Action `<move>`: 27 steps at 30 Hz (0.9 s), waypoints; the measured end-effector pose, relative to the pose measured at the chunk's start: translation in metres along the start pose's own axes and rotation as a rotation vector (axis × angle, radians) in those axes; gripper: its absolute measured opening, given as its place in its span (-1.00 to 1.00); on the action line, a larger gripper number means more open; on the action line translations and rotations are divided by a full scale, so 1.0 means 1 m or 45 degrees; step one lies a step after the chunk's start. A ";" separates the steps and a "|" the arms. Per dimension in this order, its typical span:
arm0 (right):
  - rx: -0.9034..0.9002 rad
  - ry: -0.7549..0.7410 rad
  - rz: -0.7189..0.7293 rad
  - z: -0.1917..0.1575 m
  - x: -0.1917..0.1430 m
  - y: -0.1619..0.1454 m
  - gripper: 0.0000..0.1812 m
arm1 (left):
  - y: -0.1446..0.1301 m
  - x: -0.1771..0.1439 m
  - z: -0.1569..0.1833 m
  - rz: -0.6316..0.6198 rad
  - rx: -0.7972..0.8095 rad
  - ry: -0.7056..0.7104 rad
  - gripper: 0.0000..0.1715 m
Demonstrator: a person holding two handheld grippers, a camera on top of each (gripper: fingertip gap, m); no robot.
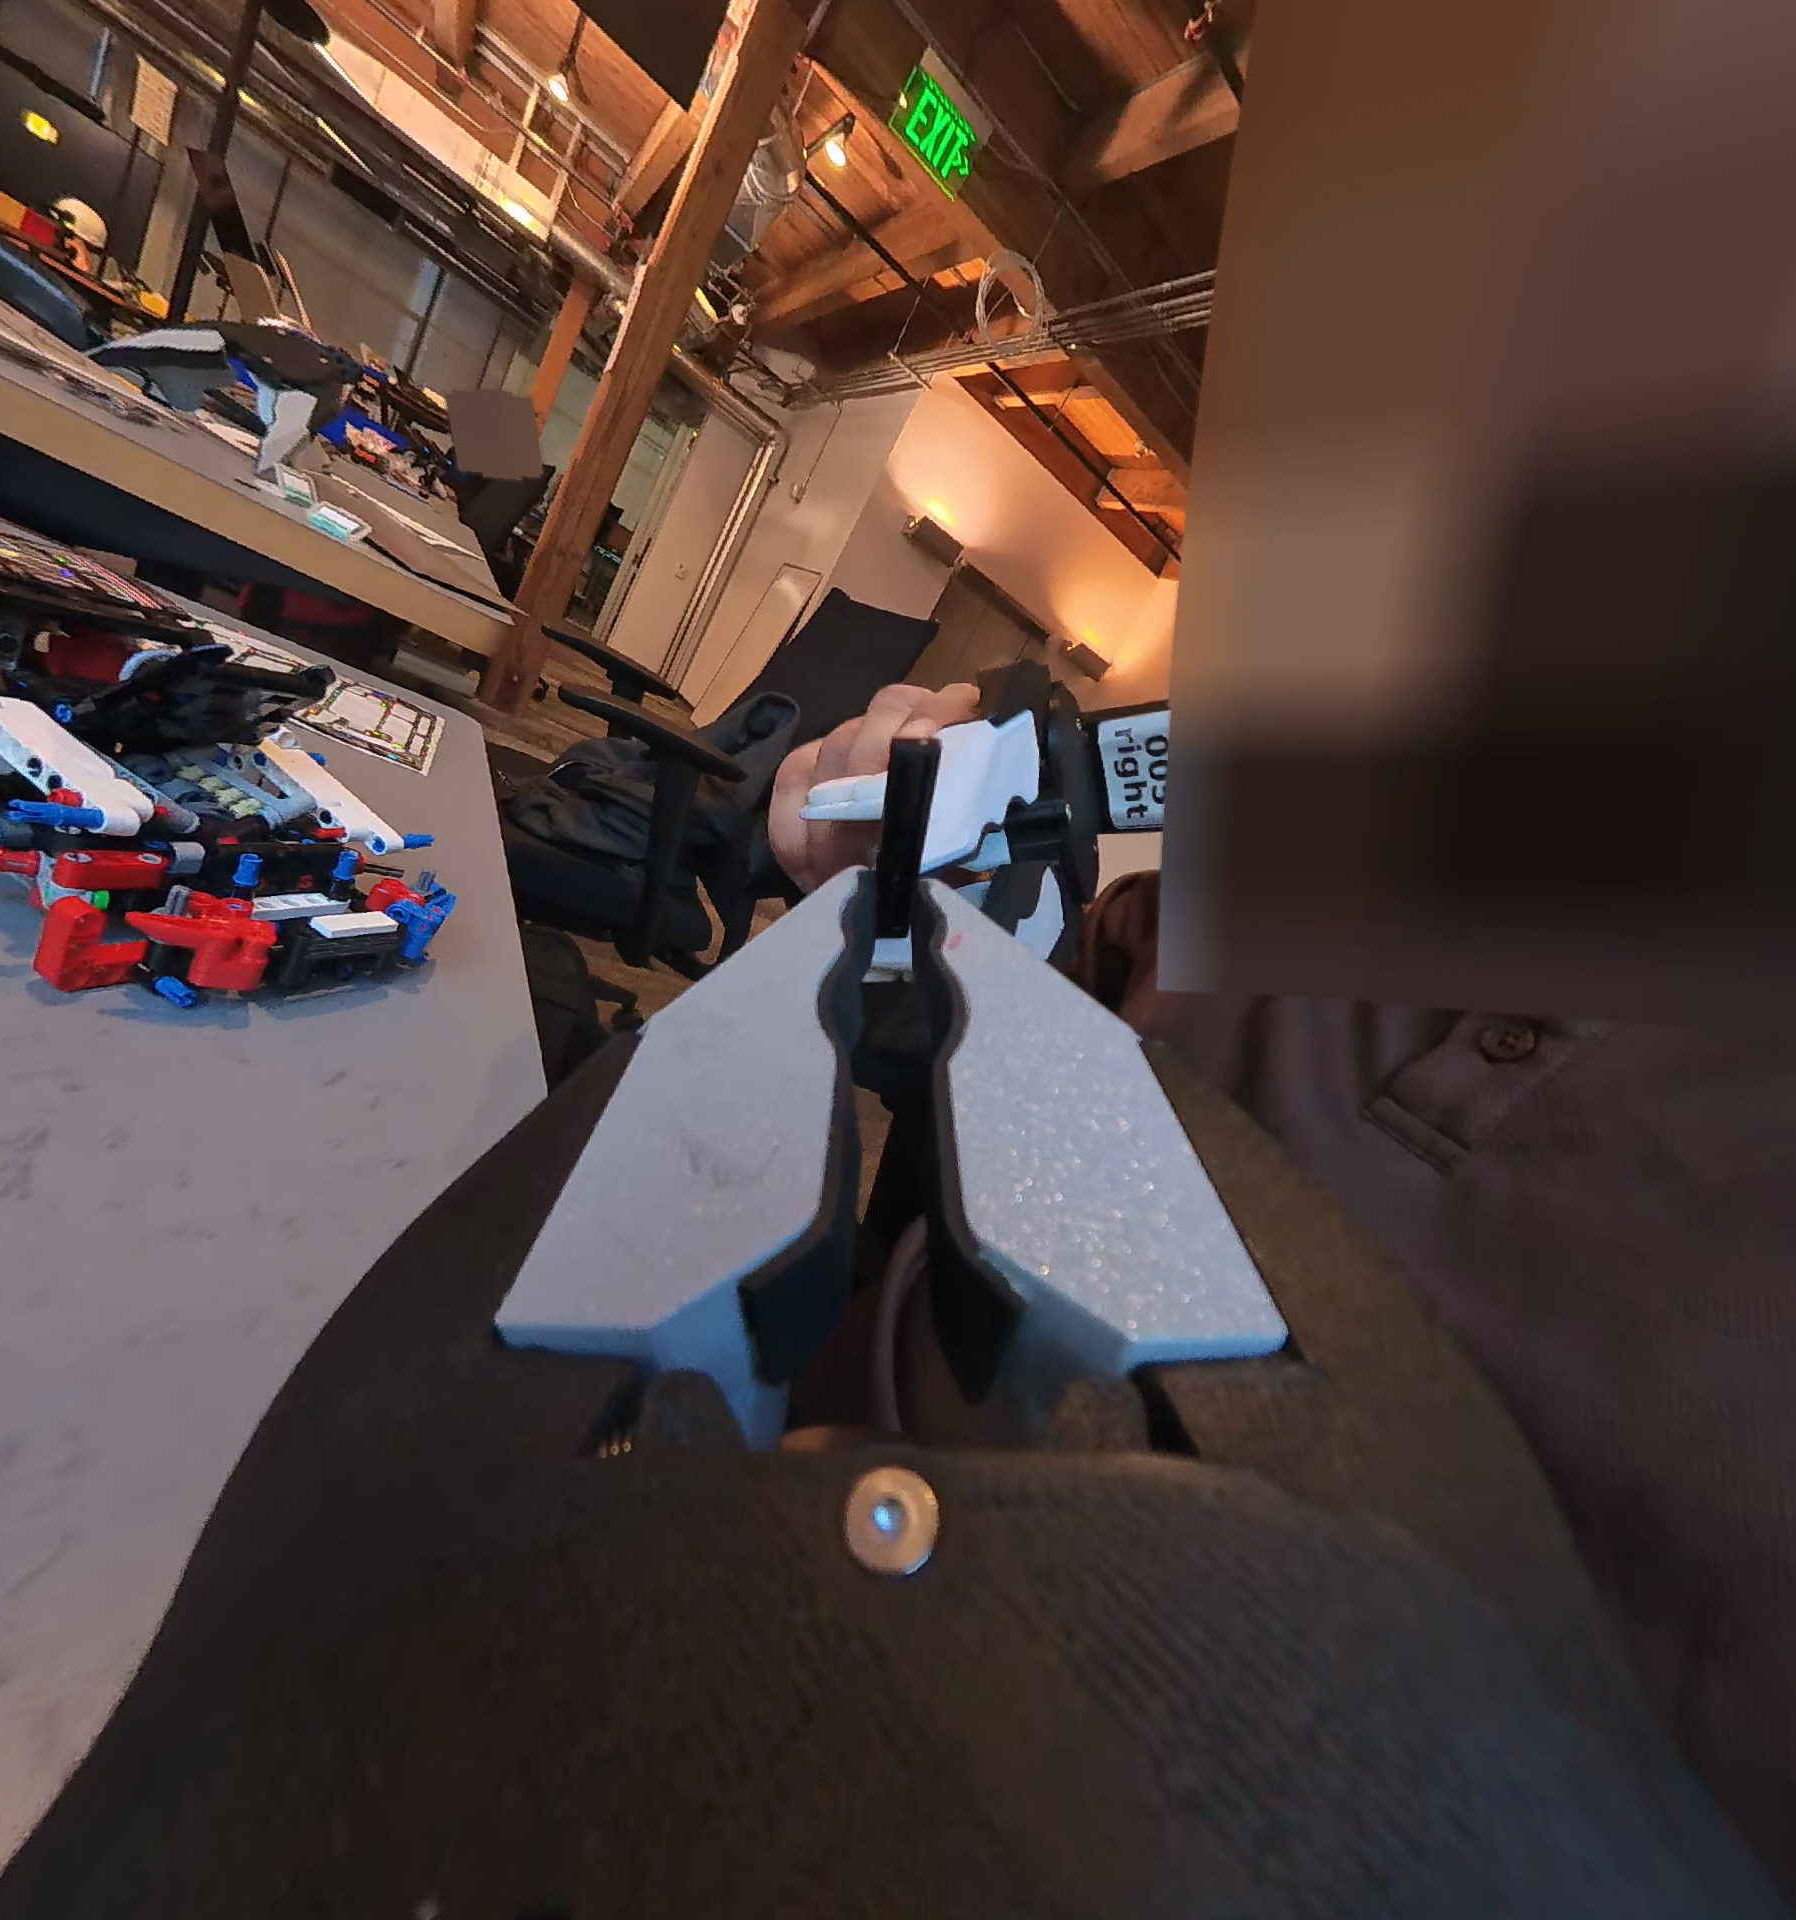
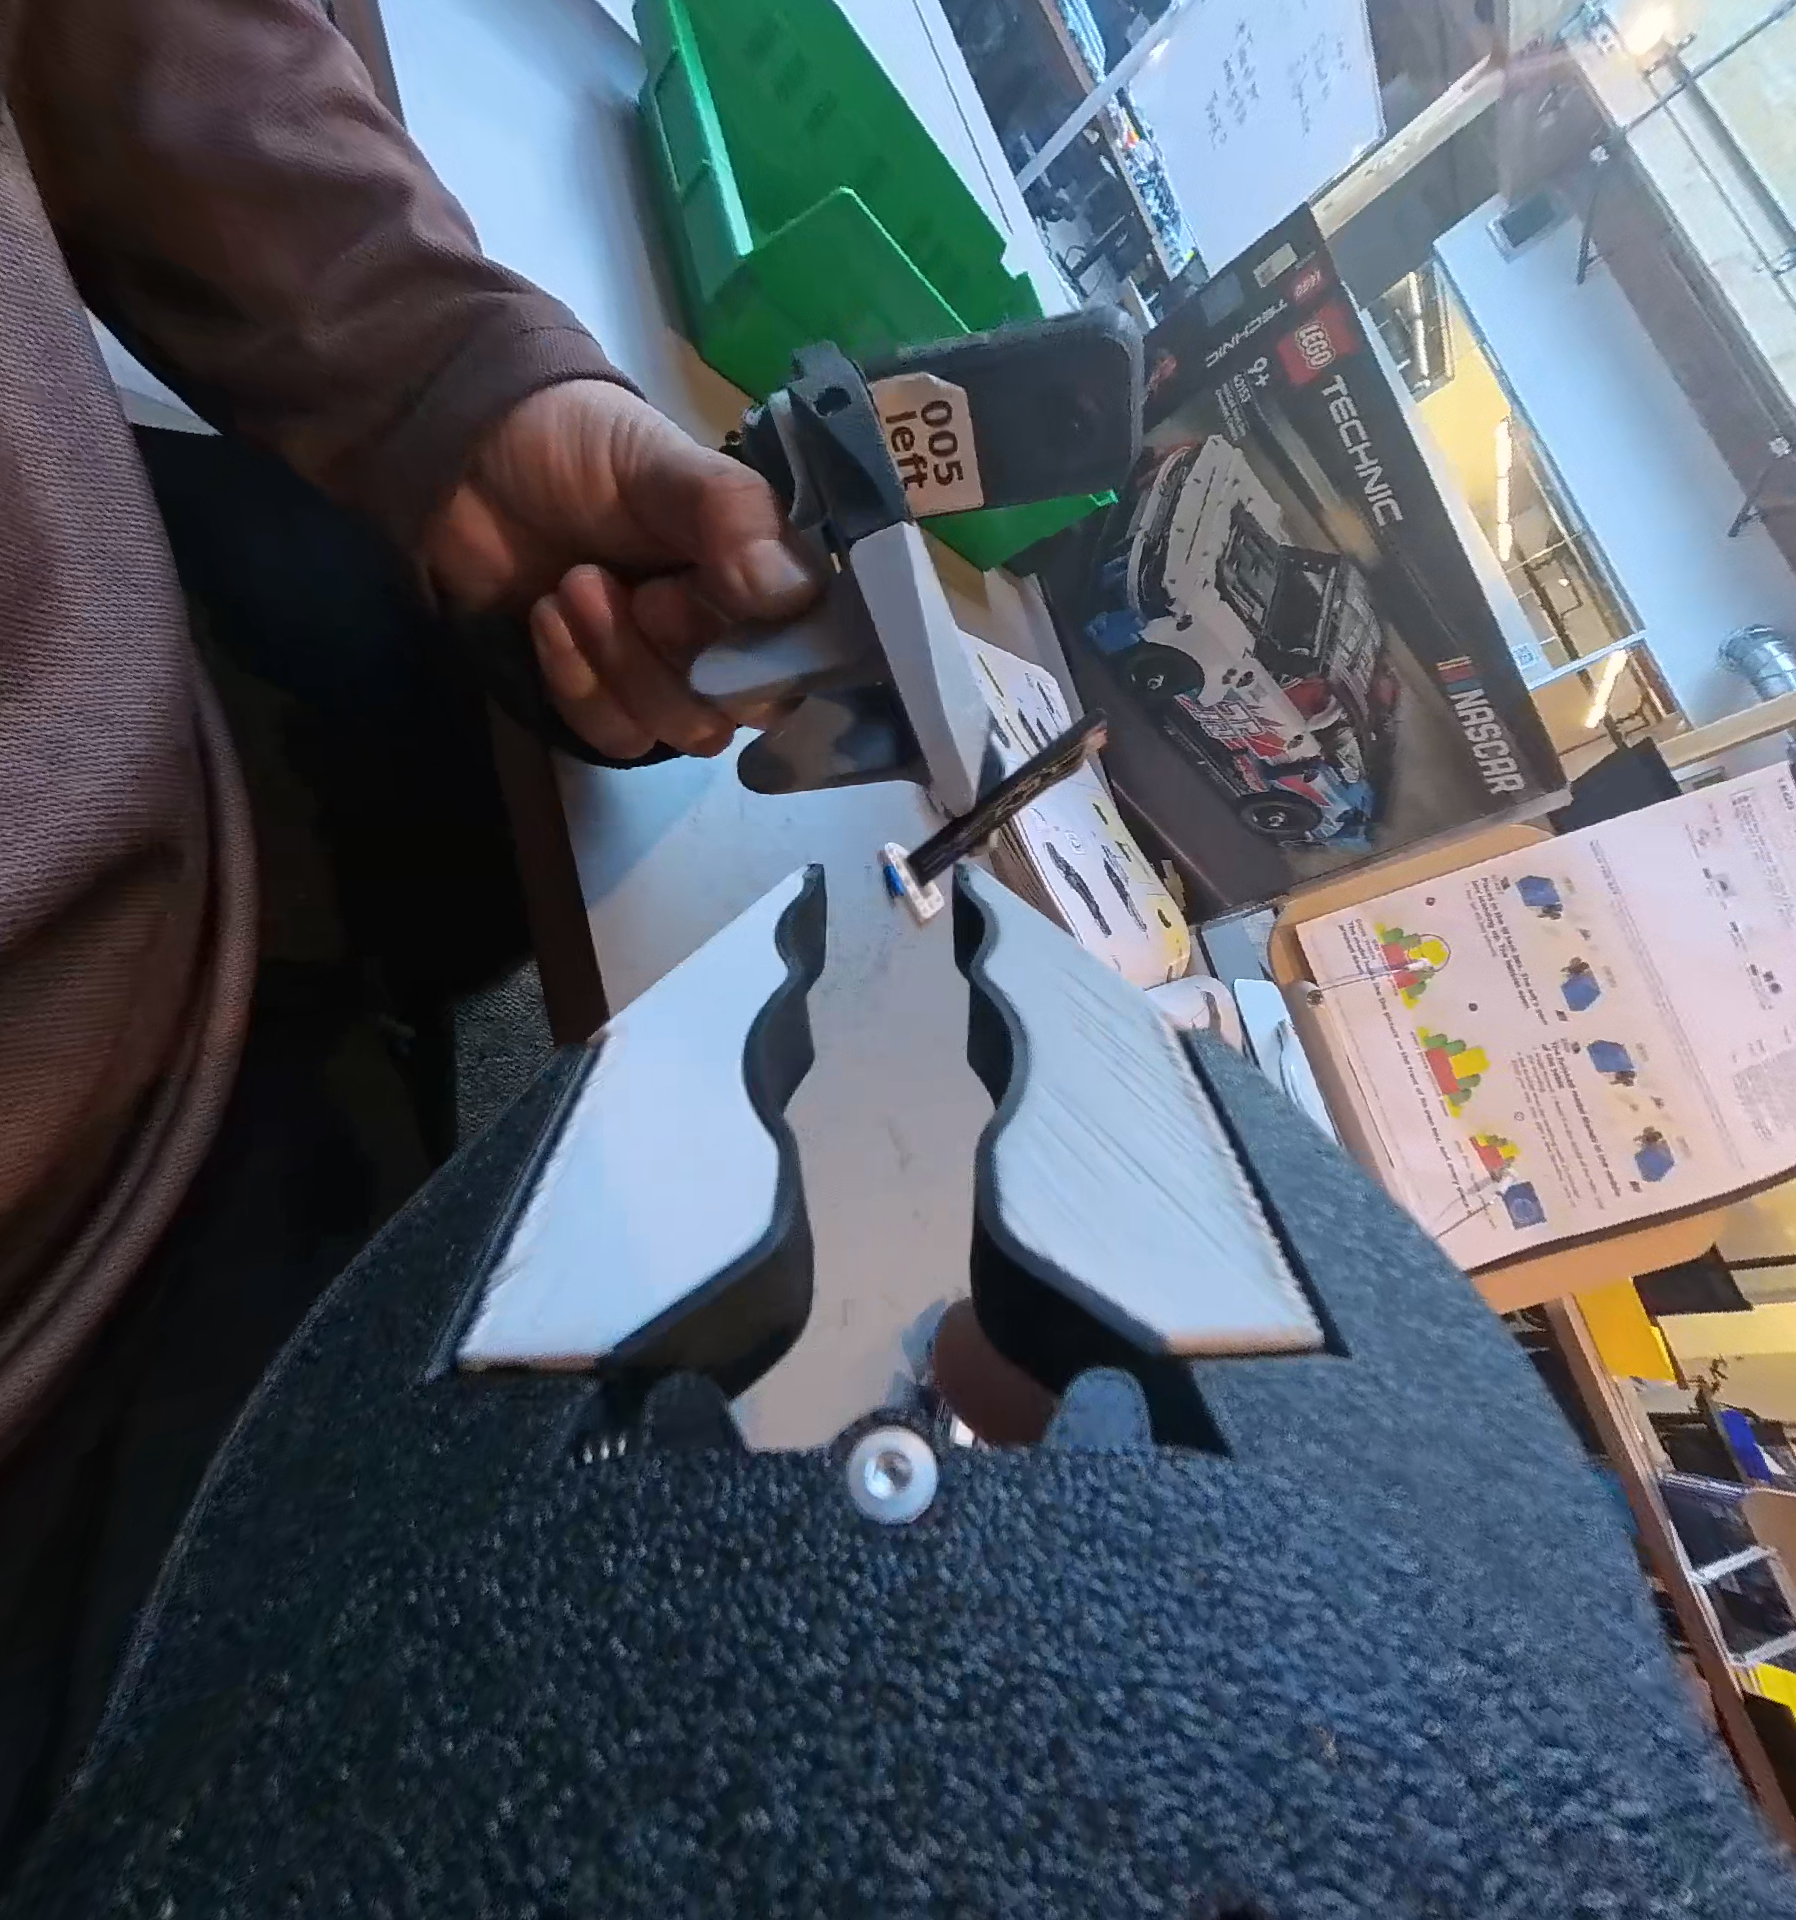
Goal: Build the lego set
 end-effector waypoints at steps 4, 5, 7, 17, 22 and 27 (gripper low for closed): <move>-0.009 -0.027 -0.025 0.001 0.004 -0.003 -0.77 | 0.000 0.001 0.003 0.019 -0.033 -0.033 -0.95; -0.025 -0.047 -0.027 0.002 0.005 -0.003 -0.77 | 0.001 0.001 0.002 0.040 -0.058 -0.035 -0.95; -0.066 -0.106 -0.019 0.006 0.004 0.000 -0.78 | 0.005 -0.001 0.000 0.087 -0.106 -0.037 -0.95; -0.071 -0.139 0.008 0.010 0.015 0.003 -0.40 | -0.003 0.006 0.002 0.045 -0.272 -0.072 -0.96; -0.087 -0.131 0.013 0.006 0.018 0.003 -0.42 | -0.009 0.010 0.004 0.010 -0.307 -0.078 -0.95; -0.138 -0.213 0.006 0.013 0.014 0.005 -0.52 | -0.006 0.011 0.005 0.051 -0.345 -0.087 -0.95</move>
Point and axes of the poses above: each gripper's, where its closed fingertips meet, x out along the fingers, y out of its top, z = x × y across the jaws, the point moved 3 cm from there along -x, back along the fingers, and after that the axes turned 13 degrees about z, right-handed, at the moved point
